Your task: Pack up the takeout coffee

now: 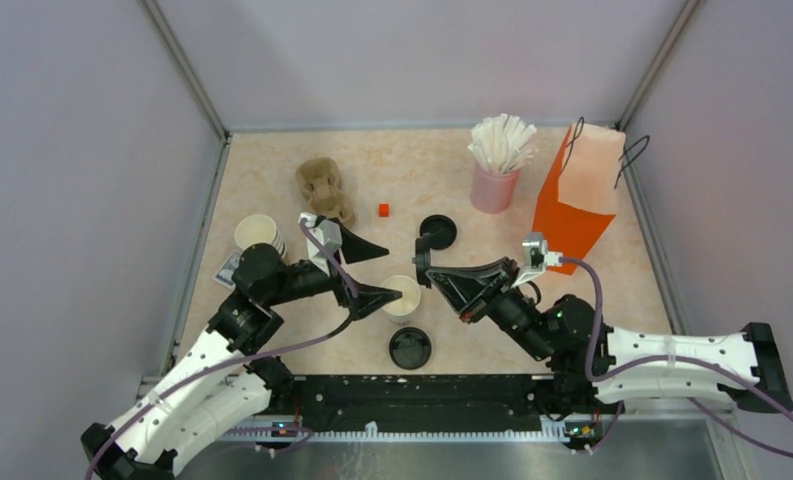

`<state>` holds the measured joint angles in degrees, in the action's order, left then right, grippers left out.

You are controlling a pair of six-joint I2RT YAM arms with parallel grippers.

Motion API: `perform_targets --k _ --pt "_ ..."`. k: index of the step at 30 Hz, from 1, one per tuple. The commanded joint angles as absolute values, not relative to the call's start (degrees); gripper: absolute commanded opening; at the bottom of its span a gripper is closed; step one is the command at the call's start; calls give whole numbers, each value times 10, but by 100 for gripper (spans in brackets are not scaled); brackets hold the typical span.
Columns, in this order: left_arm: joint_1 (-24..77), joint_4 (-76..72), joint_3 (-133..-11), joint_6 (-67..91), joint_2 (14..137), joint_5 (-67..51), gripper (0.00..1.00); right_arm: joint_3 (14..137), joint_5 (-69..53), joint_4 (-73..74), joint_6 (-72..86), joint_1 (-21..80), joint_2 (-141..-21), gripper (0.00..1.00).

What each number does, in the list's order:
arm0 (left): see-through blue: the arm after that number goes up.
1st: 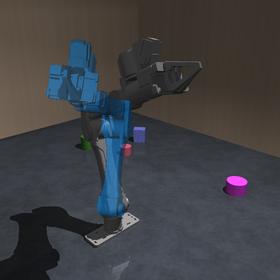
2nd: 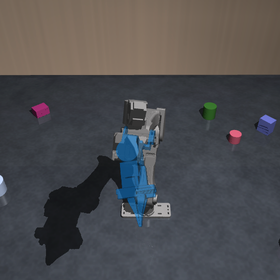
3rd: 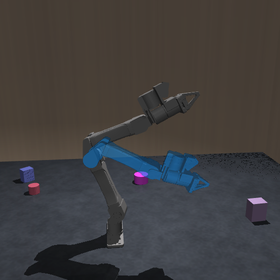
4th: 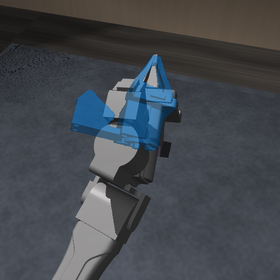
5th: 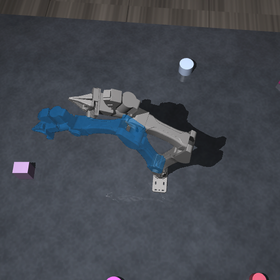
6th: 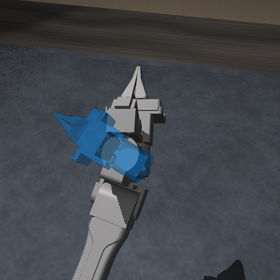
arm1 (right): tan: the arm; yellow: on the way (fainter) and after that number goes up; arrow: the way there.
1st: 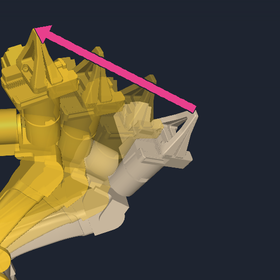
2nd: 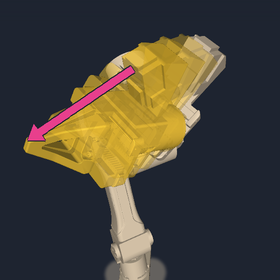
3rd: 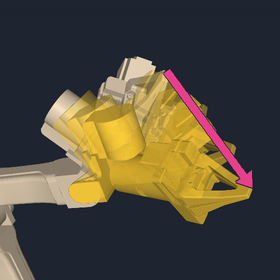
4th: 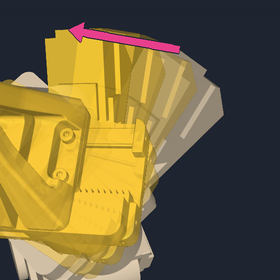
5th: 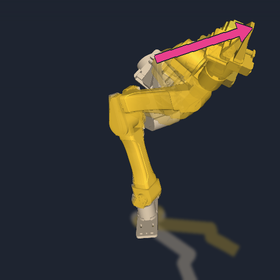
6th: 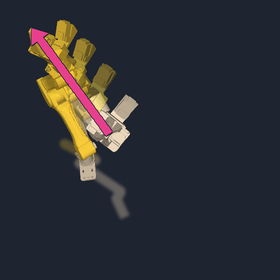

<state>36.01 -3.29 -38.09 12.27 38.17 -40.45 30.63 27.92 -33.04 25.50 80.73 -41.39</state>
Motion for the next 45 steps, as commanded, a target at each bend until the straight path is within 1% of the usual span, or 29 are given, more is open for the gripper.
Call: perform_targets --k 1,4,10,16,20,23,27,31,32,34,36,41,45 --pt "361 -169 -355 135 388 -384 99 283 315 -482 320 804 -433 0" --pt "362 -230 -341 145 400 -399 99 274 330 -547 338 805 -461 0" --pt "364 -274 -342 159 426 -427 98 295 337 -590 335 802 -518 0" --pt "371 -273 -333 143 422 -433 99 313 346 -615 340 796 -557 0" --pt "374 -258 -334 129 425 -413 98 326 345 -633 351 791 -584 0" --pt "375 -246 -338 126 425 -397 94 333 346 -636 357 788 -598 0" --pt "375 -225 -346 125 428 -368 82 336 345 -637 376 783 -611 0" --pt "377 -215 -351 126 433 -335 73 333 350 -645 393 782 -621 0" --pt "376 -216 -349 129 433 -331 75 333 355 -646 398 781 -623 0" --pt "376 -223 -344 134 435 -324 83 329 364 -650 409 779 -625 0" --pt "376 -233 -338 138 434 -318 84 324 371 -659 413 778 -628 0" --pt "377 -253 -332 149 439 -305 83 322 381 -650 435 772 -634 0" --pt "379 -257 -332 145 452 -323 93 310 398 -656 458 766 -638 0"
